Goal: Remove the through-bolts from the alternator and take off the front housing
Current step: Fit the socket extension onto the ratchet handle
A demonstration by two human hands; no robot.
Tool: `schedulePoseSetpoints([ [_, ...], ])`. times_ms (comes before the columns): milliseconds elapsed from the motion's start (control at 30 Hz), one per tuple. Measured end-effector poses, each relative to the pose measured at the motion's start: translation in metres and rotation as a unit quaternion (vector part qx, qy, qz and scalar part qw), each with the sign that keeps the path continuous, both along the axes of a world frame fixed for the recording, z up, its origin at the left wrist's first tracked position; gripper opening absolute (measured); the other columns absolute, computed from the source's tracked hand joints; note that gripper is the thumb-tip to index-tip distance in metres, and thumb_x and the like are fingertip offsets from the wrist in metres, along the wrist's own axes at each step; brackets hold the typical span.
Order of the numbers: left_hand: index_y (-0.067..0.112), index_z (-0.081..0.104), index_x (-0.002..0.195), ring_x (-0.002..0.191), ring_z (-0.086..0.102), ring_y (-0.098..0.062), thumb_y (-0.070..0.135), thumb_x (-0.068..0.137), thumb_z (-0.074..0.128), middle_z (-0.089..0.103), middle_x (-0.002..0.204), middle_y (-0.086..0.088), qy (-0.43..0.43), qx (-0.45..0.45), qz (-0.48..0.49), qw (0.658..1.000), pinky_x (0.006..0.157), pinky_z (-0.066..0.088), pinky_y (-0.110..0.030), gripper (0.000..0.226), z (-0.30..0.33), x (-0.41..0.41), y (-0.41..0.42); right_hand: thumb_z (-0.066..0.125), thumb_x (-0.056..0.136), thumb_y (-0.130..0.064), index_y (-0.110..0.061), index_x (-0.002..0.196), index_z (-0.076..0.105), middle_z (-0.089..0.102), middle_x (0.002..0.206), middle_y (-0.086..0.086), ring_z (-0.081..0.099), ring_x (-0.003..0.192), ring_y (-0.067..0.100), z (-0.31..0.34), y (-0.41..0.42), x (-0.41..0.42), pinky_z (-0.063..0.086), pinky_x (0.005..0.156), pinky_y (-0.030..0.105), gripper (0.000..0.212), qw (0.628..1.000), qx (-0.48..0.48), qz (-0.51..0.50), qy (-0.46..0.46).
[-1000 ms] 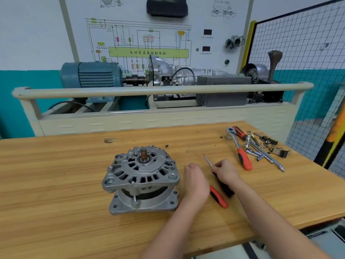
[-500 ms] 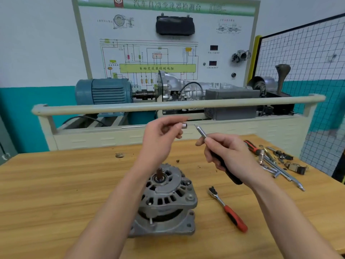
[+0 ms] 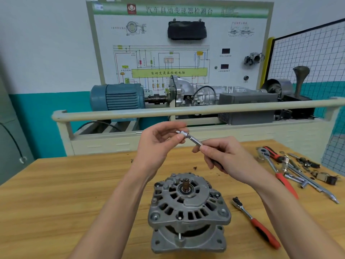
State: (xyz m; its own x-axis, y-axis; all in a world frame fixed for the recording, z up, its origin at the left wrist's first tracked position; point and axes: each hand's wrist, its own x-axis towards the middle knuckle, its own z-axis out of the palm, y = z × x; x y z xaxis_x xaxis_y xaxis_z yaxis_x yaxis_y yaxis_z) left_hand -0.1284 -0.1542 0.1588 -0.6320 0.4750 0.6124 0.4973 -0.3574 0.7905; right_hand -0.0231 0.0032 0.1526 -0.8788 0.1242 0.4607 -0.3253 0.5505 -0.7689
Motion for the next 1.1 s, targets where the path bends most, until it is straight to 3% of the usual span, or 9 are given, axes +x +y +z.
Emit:
schedulePoseSetpoints([
  [267, 0.019, 0.071, 0.09, 0.082, 0.069, -0.011, -0.006, 0.077, 0.07, 0.076, 0.086, 0.004, 0.024, -0.001, -0.001, 1.0, 0.075, 0.054, -0.021, 0.028, -0.001, -0.008, -0.011, 0.054, 0.097, -0.024, -0.012, 0.088, 0.071, 0.052, 0.048, -0.008, 0.041, 0.044, 0.003, 0.002, -0.003, -0.004, 0.033, 0.049, 0.017, 0.023, 0.988, 0.14, -0.06, 0.003],
  [433, 0.015, 0.071, 0.091, 0.088, 0.07, -0.01, -0.005, 0.077, 0.071, 0.075, 0.088, 0.003, 0.046, -0.026, 0.029, 0.998, 0.075, 0.054, -0.019, 0.025, 0.0, -0.011, -0.016, 0.051, 0.097, -0.032, -0.014, 0.084, 0.067, 0.049, 0.05, -0.004, 0.039, 0.046, 0.008, 0.005, -0.009, -0.004, 0.037, 0.052, 0.032, 0.027, 0.965, 0.235, -0.116, -0.006],
  [533, 0.016, 0.072, 0.089, 0.085, 0.069, -0.007, -0.004, 0.078, 0.072, 0.075, 0.087, 0.006, 0.057, -0.055, 0.052, 0.995, 0.071, 0.051, -0.015, 0.023, -0.001, -0.012, -0.017, 0.051, 0.098, -0.033, -0.017, 0.082, 0.065, 0.043, 0.048, -0.006, 0.037, 0.046, 0.01, 0.005, -0.012, -0.004, 0.033, 0.05, 0.031, 0.026, 0.948, 0.284, -0.144, -0.003],
  [733, 0.019, 0.072, 0.084, 0.069, 0.07, -0.01, -0.002, 0.079, 0.071, 0.075, 0.079, 0.006, 0.051, -0.087, 0.055, 0.993, 0.068, 0.054, -0.017, 0.022, -0.003, -0.014, -0.019, 0.049, 0.097, -0.037, -0.022, 0.085, 0.065, 0.05, 0.053, -0.005, 0.045, 0.05, 0.01, 0.002, -0.015, -0.005, 0.034, 0.048, 0.03, 0.026, 0.922, 0.347, -0.171, 0.018],
  [867, 0.009, 0.069, 0.096, 0.068, 0.07, -0.012, -0.003, 0.085, 0.064, 0.072, 0.078, -0.004, 0.061, -0.131, 0.028, 0.989, 0.067, 0.055, -0.019, 0.018, 0.0, -0.017, -0.021, 0.047, 0.098, -0.037, -0.023, 0.085, 0.065, 0.051, 0.054, -0.005, 0.045, 0.051, 0.01, 0.003, -0.016, -0.008, 0.029, 0.047, 0.029, 0.026, 0.908, 0.381, -0.174, 0.027],
  [967, 0.008, 0.065, 0.105, 0.069, 0.066, -0.014, 0.004, 0.092, 0.057, 0.067, 0.075, -0.005, 0.128, -0.222, 0.018, 0.966, 0.067, 0.056, -0.024, 0.015, 0.007, -0.02, -0.026, 0.047, 0.098, -0.036, -0.022, 0.083, 0.064, 0.05, 0.055, -0.005, 0.043, 0.052, 0.01, 0.007, -0.015, -0.007, 0.028, 0.048, 0.029, 0.026, 0.905, 0.391, -0.166, 0.028],
  [1100, 0.021, 0.059, 0.094, 0.058, 0.048, -0.003, 0.018, 0.098, 0.05, 0.054, 0.065, 0.004, 0.271, -0.319, 0.052, 0.907, 0.058, 0.042, -0.021, 0.01, 0.011, -0.022, -0.027, 0.047, 0.098, -0.036, -0.023, 0.083, 0.063, 0.048, 0.053, -0.006, 0.042, 0.052, 0.009, 0.01, -0.013, -0.003, 0.027, 0.048, 0.029, 0.025, 0.905, 0.394, -0.161, 0.012],
])
